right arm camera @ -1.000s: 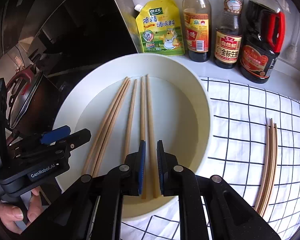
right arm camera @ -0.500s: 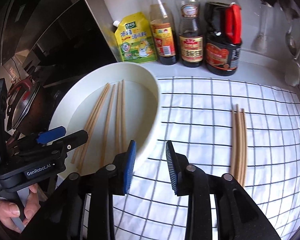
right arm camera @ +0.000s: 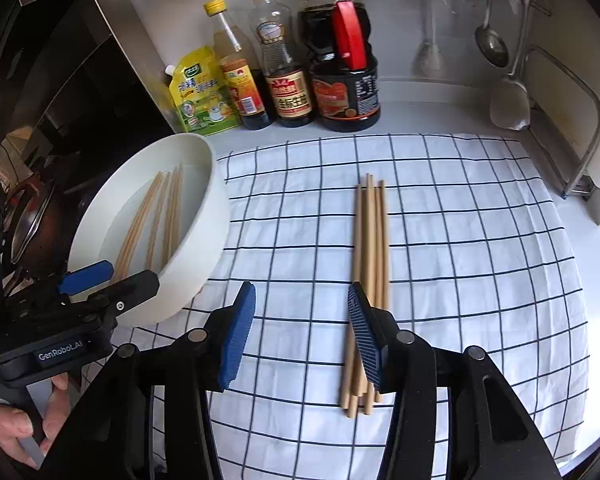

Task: Organize utensils
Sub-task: 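Move the right gripper back to the chopstick row while the left gripper returns too, then close the right gripper on a chopstick while the left gripper grasps another, then carry the right gripper's chopstick over the white bowl while the left gripper carries its own, then open the right gripper to drop its chopstick into the bowl while the left gripper releases too, then move the right gripper back over the chopstick row while the left gripper returns too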

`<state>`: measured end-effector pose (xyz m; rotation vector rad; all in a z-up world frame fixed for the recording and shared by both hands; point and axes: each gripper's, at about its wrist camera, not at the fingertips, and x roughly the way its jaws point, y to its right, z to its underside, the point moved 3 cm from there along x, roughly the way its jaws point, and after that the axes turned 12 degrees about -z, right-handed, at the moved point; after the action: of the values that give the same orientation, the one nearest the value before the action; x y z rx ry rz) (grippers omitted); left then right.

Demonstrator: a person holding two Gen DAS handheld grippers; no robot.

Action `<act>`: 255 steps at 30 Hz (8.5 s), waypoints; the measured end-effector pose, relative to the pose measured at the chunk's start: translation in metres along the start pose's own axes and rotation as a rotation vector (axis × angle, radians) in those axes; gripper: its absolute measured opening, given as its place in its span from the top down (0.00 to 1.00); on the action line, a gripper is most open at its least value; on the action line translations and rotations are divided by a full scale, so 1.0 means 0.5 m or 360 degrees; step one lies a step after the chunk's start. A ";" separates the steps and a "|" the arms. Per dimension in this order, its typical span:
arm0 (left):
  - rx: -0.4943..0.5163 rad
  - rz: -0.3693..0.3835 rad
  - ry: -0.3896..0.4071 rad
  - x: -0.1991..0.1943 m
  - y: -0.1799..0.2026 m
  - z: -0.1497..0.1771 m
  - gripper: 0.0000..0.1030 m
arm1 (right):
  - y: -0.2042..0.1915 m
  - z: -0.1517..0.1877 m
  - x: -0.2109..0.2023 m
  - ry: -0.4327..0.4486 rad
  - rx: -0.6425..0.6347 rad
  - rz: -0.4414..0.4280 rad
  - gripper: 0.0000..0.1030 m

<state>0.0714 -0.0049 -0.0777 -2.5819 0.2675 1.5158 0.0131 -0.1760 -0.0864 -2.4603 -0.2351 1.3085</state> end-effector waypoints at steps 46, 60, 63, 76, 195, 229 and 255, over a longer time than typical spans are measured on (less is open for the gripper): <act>0.0033 -0.0151 -0.0023 0.059 0.161 0.077 0.09 | 0.186 0.054 0.121 -0.0162 -0.0081 0.0143 0.40; 0.0018 -0.0142 -0.0041 0.071 0.164 0.073 0.09 | 0.175 0.062 0.121 -0.0175 -0.0133 0.0199 0.40; 0.0026 -0.0161 -0.0046 0.074 0.165 0.072 0.09 | 0.173 0.063 0.122 -0.0174 -0.0133 0.0210 0.40; 0.0054 -0.0135 -0.0059 0.094 0.194 0.064 0.09 | 0.207 0.073 0.109 -0.0186 -0.0165 0.0305 0.41; -0.0085 -0.0148 -0.0103 0.153 -0.279 -0.108 0.93 | -0.292 -0.135 0.333 -0.0251 -0.0145 -0.0363 0.94; -0.0281 -0.0186 0.0017 0.052 -0.295 -0.068 0.20 | -0.233 -0.092 0.196 -0.0134 -0.0225 -0.0217 0.64; -0.0054 -0.0119 0.0094 -0.028 -0.103 -0.053 0.20 | -0.022 -0.026 0.015 0.0102 0.0028 -0.0087 0.58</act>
<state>0.0987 0.0412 -0.0512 -2.6342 0.1510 1.4333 0.0282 -0.1662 -0.0813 -2.4588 -0.2713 1.2021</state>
